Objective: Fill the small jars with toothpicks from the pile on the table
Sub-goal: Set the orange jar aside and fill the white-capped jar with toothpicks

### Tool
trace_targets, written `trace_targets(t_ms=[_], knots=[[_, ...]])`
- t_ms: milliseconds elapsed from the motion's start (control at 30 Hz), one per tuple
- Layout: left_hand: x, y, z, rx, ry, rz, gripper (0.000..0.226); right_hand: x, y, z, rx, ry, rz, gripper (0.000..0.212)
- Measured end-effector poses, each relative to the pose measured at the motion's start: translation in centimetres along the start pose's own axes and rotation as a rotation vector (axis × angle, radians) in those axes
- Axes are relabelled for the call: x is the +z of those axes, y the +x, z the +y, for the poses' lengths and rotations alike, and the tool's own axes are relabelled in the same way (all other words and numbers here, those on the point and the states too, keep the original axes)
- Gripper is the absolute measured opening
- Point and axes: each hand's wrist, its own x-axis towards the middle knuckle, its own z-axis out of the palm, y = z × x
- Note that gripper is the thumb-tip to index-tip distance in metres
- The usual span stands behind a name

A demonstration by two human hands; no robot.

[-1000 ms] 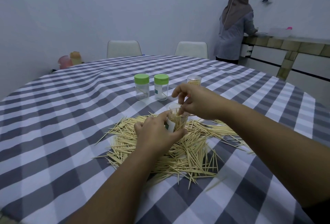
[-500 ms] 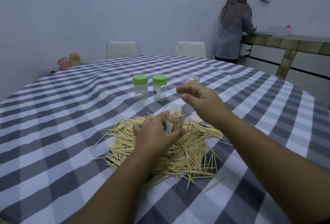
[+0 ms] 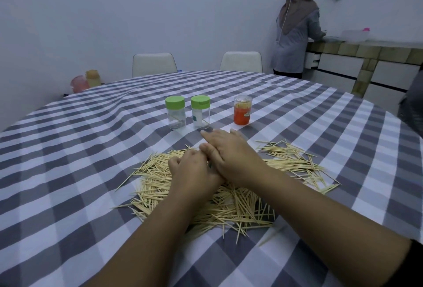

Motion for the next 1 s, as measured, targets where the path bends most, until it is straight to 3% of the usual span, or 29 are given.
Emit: trace_targets(t_ms=[67, 133, 300, 367, 433, 567, 667, 733, 900, 1000], knots=[[0.2, 0.0, 0.0, -0.023, 0.001, 0.007, 0.010, 0.2, -0.3, 0.3, -0.019, -0.066, 0.043, 0.048], [0.3, 0.1, 0.1, -0.040, -0.021, 0.022, 0.014, 0.1, -0.6, 0.5, -0.010, -0.068, 0.067, 0.049], [0.3, 0.1, -0.1, -0.053, -0.053, -0.015, 0.038, -1.6, -1.5, 0.8, 0.122, 0.324, 0.073, 0.044], [0.3, 0.1, -0.2, -0.053, -0.045, -0.014, 0.041, -3.1, -1.6, 1.8, 0.220, 0.320, 0.041, 0.038], [0.4, 0.1, -0.2, -0.056, -0.040, -0.012, 0.047, -4.7, -1.8, 3.2, 0.321, 0.207, -0.106, 0.039], [0.6, 0.2, -0.3, -0.072, -0.033, -0.020, 0.055, -6.6, -2.9, 5.3, 0.382, -0.254, -0.487, 0.043], [0.6, 0.2, -0.3, -0.075, -0.043, -0.021, 0.058, -6.5, -3.8, 6.2, 0.339, -0.434, -0.576, 0.030], [0.6, 0.1, -0.3, -0.078, -0.042, -0.020, 0.060, -5.9, -4.0, 6.6, 0.313, -0.465, -0.556, 0.027], [0.3, 0.0, -0.1, -0.078, -0.031, -0.016, 0.057, -3.6, -4.0, 7.5, 0.259, -0.602, -0.396, 0.044], [0.3, -0.1, 0.0, -0.079, -0.037, -0.016, 0.055, -2.7, -4.1, 7.8, 0.196, -0.650, -0.282, 0.031]])
